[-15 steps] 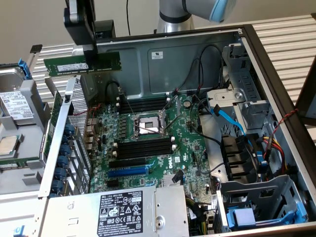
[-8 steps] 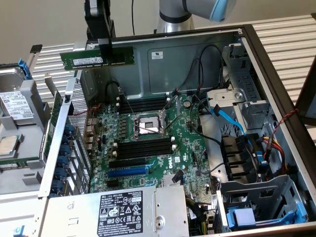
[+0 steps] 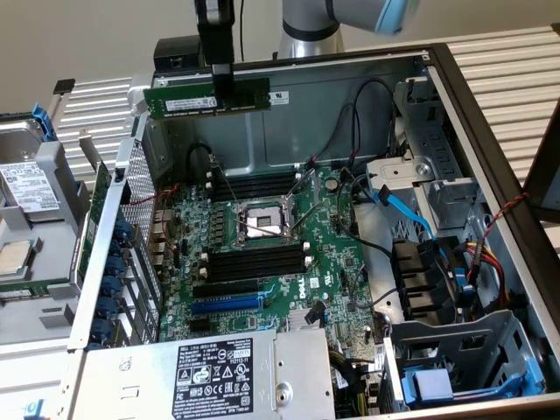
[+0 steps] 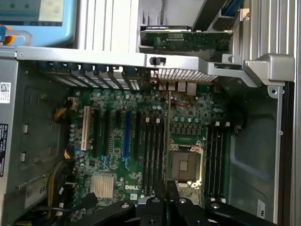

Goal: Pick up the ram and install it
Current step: 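Pick up the ram and move it above insertion slot, then insert the ram into the slot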

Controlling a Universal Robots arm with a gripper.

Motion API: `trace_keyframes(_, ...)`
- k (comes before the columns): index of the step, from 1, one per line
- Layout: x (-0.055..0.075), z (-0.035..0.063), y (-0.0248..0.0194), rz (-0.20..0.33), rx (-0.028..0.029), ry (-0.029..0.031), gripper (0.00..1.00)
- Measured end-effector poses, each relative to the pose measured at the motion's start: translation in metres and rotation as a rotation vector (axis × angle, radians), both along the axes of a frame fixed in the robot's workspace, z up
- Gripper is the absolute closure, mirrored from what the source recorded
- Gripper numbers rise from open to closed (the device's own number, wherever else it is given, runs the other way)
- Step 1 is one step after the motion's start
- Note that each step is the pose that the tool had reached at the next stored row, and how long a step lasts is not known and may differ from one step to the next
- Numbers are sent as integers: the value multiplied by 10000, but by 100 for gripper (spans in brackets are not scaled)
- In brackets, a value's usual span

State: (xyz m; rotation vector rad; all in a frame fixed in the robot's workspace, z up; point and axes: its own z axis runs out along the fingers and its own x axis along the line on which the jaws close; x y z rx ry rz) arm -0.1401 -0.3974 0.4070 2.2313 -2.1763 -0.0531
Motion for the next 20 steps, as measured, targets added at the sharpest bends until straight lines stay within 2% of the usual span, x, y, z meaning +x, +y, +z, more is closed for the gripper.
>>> trace_keyframes(4, 124, -28, 22, 0, 0, 0, 87)
trace_keyframes(20, 178, -124, 47, -2, 23, 1, 87)
